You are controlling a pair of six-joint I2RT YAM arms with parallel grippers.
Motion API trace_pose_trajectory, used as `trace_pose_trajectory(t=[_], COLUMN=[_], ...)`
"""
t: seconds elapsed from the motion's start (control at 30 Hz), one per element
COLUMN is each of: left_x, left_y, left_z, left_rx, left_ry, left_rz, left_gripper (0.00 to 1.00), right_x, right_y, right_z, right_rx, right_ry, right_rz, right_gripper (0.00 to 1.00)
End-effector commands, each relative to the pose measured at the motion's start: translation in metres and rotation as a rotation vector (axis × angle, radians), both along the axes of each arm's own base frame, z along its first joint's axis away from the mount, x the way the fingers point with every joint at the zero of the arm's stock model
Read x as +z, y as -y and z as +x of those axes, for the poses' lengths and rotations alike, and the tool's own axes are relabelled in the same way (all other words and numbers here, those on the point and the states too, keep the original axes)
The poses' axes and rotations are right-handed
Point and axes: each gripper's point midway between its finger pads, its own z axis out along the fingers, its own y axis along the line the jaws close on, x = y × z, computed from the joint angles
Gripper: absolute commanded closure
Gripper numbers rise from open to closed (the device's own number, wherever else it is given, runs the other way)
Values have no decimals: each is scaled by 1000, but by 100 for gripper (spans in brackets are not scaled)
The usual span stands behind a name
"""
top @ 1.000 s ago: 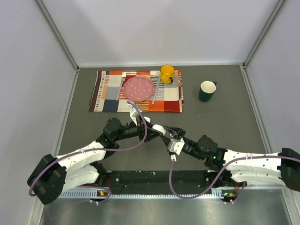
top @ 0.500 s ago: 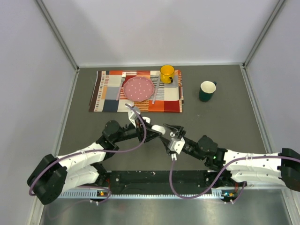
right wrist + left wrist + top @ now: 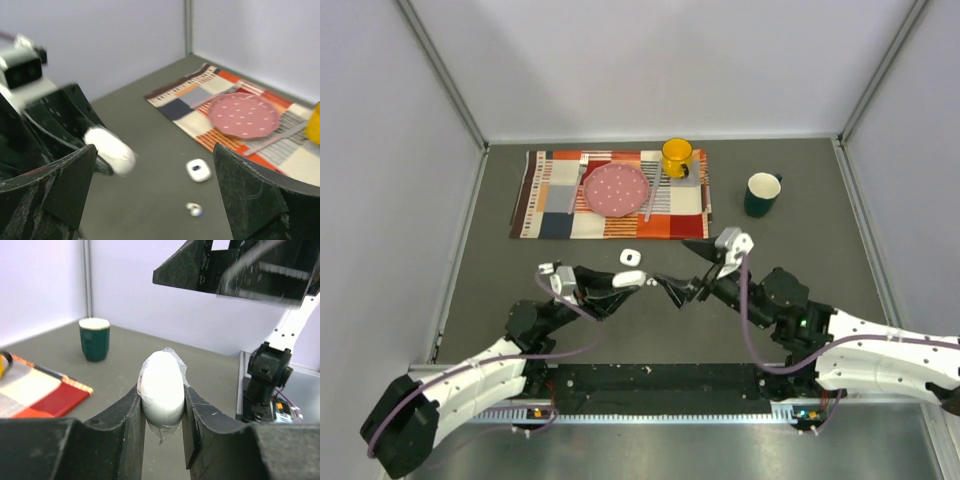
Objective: Insert the wireless bluetooth earbuds into the charging case
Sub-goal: Adjust the charging case, then open the charging case.
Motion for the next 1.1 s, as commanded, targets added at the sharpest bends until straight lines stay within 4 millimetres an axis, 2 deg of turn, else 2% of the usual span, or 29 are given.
trace_pose_trajectory(t=[0.0, 0.1, 0.2, 0.37, 0.47, 0.73, 1.07], left_x=[23, 32, 39, 51, 51, 45, 46], left_y=[-15, -17, -18, -20, -19, -16, -12], left_z=[-6, -10, -14, -23, -25, -28, -41], left_rx=[60, 57, 44, 13, 1, -22, -96], left_ry=[167, 191, 208, 241, 245, 247, 266], left_rz=[-71, -102, -127, -169, -169, -147, -144], left_gripper=[100, 100, 100, 100, 100, 100, 100], right_x=[14, 24, 27, 17, 20, 28, 20], right_y=[-6, -20, -29, -47, -53, -56, -60], right_z=[-18, -35, -43, -45, -48, -40, -20], right_rx=[49, 159, 210, 234, 270, 247, 143], right_ry=[-389, -461, -524, -573, -572, -552, -547], right_rz=[101, 156, 185, 123, 135, 190, 182], right_gripper=[1, 1, 1, 1, 1, 1, 1])
